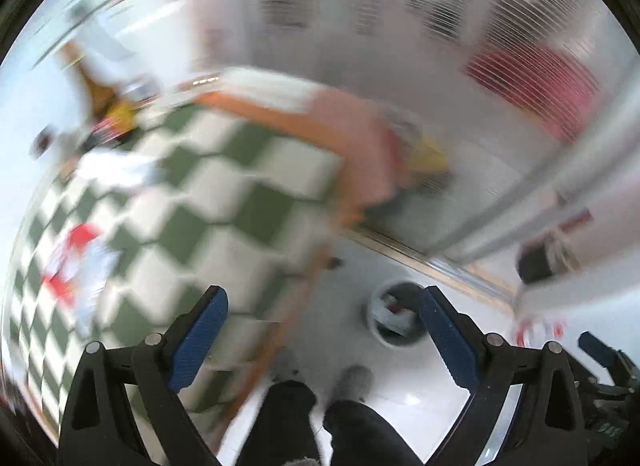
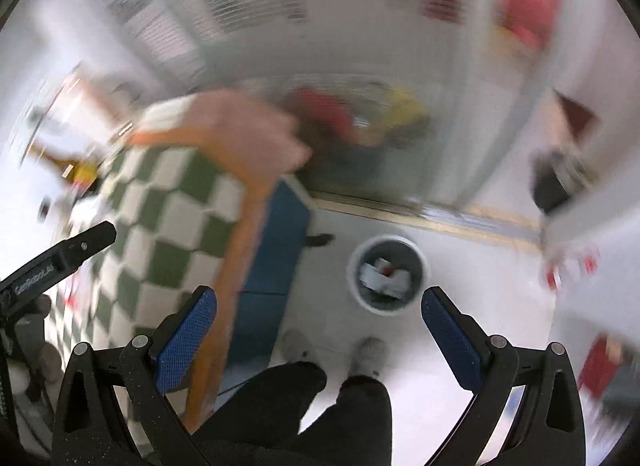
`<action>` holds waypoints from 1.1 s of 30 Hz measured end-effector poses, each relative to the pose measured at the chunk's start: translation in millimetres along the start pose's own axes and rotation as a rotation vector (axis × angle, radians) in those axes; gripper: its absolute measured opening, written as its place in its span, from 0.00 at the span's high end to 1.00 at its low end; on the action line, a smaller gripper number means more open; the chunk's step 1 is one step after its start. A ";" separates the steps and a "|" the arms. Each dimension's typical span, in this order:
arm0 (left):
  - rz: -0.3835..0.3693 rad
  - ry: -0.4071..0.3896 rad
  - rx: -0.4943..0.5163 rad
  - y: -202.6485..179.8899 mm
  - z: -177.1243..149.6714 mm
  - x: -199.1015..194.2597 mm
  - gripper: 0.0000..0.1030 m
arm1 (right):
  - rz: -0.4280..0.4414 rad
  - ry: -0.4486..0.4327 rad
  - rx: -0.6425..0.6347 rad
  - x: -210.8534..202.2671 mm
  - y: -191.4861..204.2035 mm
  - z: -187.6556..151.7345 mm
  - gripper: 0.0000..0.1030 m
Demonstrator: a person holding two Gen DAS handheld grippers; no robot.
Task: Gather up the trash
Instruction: 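Move both tools back from the bin to the counter, then grasp the red sugar bag with left tool while right tool grasps the white Doctor box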
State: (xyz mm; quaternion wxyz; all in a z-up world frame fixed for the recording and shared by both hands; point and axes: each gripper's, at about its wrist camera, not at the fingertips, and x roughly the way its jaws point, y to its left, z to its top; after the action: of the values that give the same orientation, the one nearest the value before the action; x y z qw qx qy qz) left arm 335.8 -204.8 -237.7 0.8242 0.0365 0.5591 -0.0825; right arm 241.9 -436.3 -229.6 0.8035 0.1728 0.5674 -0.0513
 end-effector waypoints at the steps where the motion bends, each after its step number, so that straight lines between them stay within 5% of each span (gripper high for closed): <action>1: 0.033 0.006 -0.069 40.7 1.4 0.3 0.05 | 0.013 0.016 -0.037 6.1 20.9 6.3 0.00; 7: 0.197 0.051 -0.491 242.6 -39.2 9.6 0.06 | 0.070 0.092 -0.428 77.6 219.5 55.5 0.00; 10: 0.268 0.069 -0.638 308.1 -67.8 20.7 0.06 | 0.045 0.129 -0.596 123.3 314.7 70.9 0.00; 15: 0.224 0.145 -0.852 385.6 -103.0 58.4 0.06 | -0.052 0.162 -0.822 208.7 445.6 89.6 0.00; 20: 0.053 0.151 -0.981 415.6 -106.6 90.5 0.06 | -0.113 0.211 -0.939 271.7 501.3 95.1 0.01; 22: 0.054 0.144 -0.983 419.2 -98.2 97.8 0.07 | -0.109 0.247 -0.955 290.3 509.8 95.3 0.15; 23: 0.049 0.134 -0.973 420.0 -93.3 99.9 0.07 | -0.111 0.266 -0.951 297.6 511.4 94.9 0.34; 25: 0.081 0.140 -0.934 418.7 -78.9 105.5 0.09 | -0.065 0.263 -0.927 297.5 507.0 97.4 0.38; 30: 0.235 0.148 -0.778 412.7 -47.0 110.9 0.56 | -0.015 0.256 -0.917 291.0 491.9 97.6 0.45; 32: 0.236 0.145 -0.745 414.8 -41.0 110.5 0.84 | 0.005 0.266 -0.877 285.4 477.5 101.6 0.47; 33: 0.236 0.147 -0.734 416.1 -39.1 110.0 0.88 | 0.016 0.268 -0.856 282.4 470.1 103.5 0.47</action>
State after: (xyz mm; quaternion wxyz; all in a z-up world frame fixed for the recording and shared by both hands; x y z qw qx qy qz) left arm 413.3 200.0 -367.6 0.7439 -0.1908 0.6010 0.2214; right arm 564.5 0.7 -358.3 0.7223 -0.1659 0.6353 0.2170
